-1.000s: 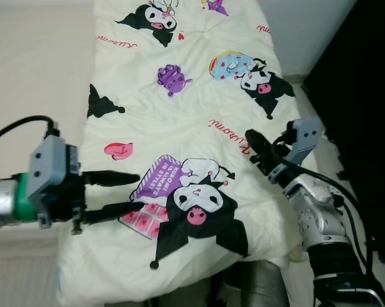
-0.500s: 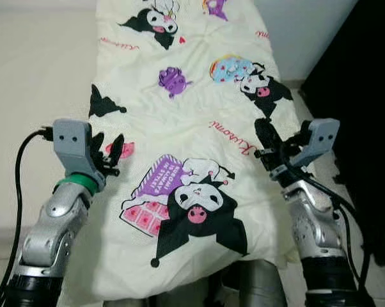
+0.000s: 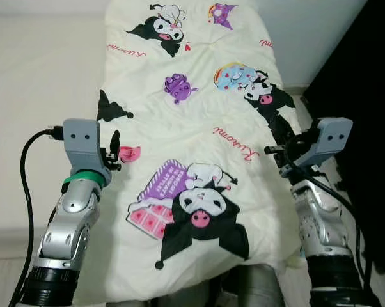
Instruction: Clean up the room
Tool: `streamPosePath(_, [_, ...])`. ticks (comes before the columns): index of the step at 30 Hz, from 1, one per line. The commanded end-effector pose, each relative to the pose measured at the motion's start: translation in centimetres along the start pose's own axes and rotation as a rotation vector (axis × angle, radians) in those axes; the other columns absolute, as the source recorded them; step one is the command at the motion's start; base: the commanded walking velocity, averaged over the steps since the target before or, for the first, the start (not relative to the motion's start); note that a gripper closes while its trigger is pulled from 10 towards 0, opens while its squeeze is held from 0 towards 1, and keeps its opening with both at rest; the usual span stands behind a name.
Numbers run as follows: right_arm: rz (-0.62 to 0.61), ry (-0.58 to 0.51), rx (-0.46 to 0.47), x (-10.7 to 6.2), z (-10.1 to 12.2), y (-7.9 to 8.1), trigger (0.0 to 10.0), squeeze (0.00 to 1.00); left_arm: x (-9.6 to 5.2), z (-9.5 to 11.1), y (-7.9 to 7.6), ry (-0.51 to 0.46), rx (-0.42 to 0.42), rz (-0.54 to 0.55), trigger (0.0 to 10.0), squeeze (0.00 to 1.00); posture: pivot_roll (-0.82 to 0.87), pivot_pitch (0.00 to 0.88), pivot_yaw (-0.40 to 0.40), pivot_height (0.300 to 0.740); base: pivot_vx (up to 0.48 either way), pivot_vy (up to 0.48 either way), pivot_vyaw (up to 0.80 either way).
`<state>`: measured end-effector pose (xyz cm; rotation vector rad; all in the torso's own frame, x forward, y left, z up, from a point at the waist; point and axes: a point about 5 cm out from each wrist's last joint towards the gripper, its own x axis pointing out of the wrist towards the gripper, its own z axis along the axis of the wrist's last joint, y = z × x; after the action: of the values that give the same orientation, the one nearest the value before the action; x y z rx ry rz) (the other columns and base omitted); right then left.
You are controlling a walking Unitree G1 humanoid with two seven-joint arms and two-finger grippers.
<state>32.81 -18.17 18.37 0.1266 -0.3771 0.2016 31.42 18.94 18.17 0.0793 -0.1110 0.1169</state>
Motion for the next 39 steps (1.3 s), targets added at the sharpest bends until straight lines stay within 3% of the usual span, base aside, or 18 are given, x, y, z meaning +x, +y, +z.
streamPosePath(1, [-0.009, 0.012, -0.001, -0.5, -0.5, 0.0, 10.0, 0.00, -0.1, -0.4, 0.0, 0.009, 0.011, 0.015, 10.0, 0.00, 0.08, 0.185, -0.011, 0.659, 0.000, 0.000, 0.00])
streamPosePath(23, [-0.035, 0.016, -0.014, -0.6, -0.6, -0.9, 10.0, 0.00, 0.7, -0.1, -1.7, -0.024, 0.014, -0.035, 10.0, 0.00, 0.07, 0.176, -0.013, 0.737, 0.000, 0.000, 0.00])
streamPosePath(39, [-0.045, 0.018, -0.015, -0.7, -1.0, -0.6, 10.0, 0.00, 0.5, -0.5, -2.7, -0.018, 0.010, -0.104, 10.0, 0.00, 0.06, 0.155, -0.001, 0.740, 0.000, 0.000, 0.00])
